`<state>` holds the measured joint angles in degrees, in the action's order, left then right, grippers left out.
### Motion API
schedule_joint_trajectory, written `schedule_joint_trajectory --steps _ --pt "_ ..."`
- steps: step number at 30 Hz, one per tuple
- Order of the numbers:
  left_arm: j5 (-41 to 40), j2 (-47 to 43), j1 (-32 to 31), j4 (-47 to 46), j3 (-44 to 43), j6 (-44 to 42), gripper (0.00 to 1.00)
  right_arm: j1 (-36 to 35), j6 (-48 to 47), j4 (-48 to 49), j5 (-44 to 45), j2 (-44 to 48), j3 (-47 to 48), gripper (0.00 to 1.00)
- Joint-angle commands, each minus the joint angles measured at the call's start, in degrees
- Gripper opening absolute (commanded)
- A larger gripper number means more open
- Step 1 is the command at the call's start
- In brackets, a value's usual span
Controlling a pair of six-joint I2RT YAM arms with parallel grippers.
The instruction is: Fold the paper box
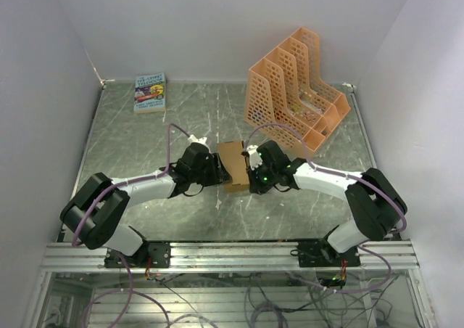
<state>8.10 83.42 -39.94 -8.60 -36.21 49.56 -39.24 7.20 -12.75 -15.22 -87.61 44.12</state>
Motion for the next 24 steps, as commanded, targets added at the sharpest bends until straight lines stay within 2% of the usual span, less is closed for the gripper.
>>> schedule_joint_trajectory --steps 1,6,16,24 --pt "0.93 0.69 -0.21 -4.43 -0.92 1.31 0.54 -2.27 1.37 1.58 0.4 -0.47 1.84 0.0" --pt "0.41 1.24 -0.27 -2.91 -1.84 0.35 0.55 -2.25 -0.21 0.7 1.74 -0.22 1.28 0.0" --pt "0.76 -0.08 1.75 -1.77 -0.27 -0.74 0.56 3.47 -3.11 -0.15 4.66 6.18 -2.38 0.0" --pt "2.32 0.41 1.58 -3.39 -0.06 -0.07 0.55 3.92 -2.01 -0.17 6.9 -0.7 1.13 0.0"
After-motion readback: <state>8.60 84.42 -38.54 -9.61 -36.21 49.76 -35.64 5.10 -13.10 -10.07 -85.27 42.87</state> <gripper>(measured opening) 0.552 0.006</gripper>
